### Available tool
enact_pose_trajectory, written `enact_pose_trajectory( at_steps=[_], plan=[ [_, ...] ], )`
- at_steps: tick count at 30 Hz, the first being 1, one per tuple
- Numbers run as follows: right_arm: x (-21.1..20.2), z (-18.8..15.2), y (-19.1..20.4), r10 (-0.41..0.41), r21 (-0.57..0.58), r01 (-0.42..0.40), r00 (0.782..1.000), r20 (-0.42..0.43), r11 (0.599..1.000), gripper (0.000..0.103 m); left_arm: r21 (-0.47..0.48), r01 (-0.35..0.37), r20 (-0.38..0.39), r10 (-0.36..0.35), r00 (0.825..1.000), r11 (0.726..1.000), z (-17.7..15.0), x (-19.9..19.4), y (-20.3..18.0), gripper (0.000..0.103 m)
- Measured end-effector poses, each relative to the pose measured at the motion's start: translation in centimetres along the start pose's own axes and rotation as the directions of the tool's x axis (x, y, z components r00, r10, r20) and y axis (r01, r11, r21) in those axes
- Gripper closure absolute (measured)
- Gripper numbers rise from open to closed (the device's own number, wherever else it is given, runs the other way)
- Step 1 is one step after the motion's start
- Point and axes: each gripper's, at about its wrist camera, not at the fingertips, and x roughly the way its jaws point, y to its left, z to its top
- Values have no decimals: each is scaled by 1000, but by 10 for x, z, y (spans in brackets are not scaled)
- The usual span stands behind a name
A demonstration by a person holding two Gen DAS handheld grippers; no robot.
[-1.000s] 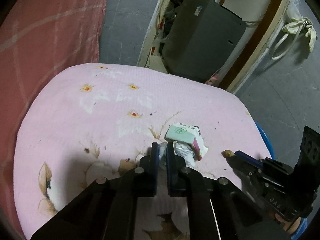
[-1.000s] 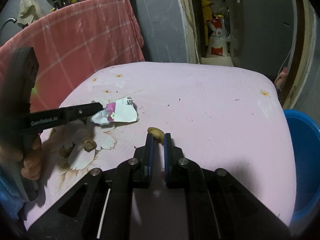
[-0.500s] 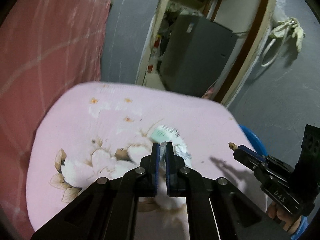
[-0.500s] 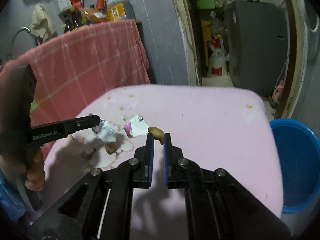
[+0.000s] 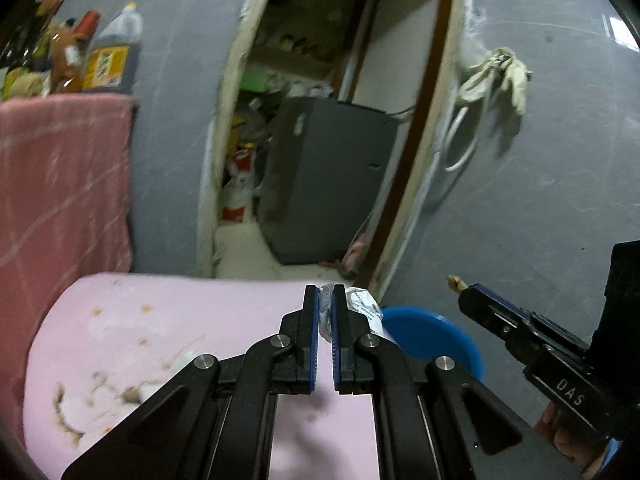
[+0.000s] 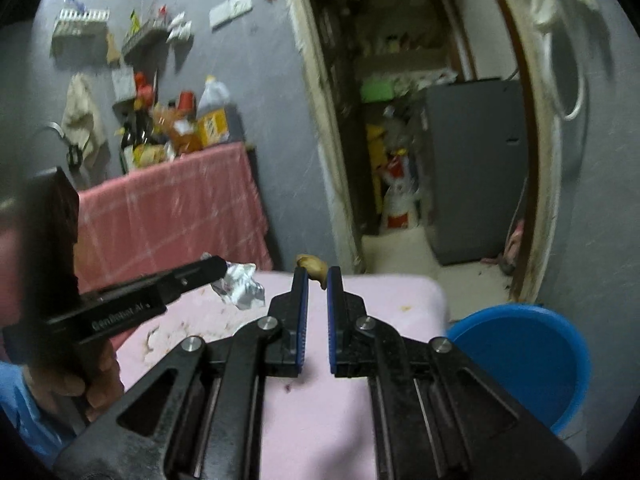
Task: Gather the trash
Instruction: 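Carry both items over the blue basin and open both tools to drop them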
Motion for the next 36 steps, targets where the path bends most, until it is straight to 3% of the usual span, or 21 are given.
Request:
enact_pose_trajectory(
  at_steps=[7, 12, 22, 27, 36],
  plan=[
    [-34, 16, -43, -96, 11, 95, 991, 90, 995, 94, 77, 63, 60, -67, 996, 995, 22, 20, -56, 99],
    [-41, 14, -77, -152, 43, 148, 984, 88, 988, 94, 146, 100, 34, -106, 994, 984, 22, 45, -91, 99],
    [-42, -14, -149, -233, 143, 226, 972, 32, 963, 95, 179, 170, -124, -149, 981, 969, -7, 123, -138, 99],
    [-31, -33, -181, -255, 210, 255, 967, -28, 944, 95, 155, 157, -223, -120, 967, 975, -24, 169, -146, 99],
    [-21, -58, -202, -265, 271, 286, 958, -113, 919, 93, 123, 150, -381, -93, 920, 981, -51, 221, -145, 98]
  ],
)
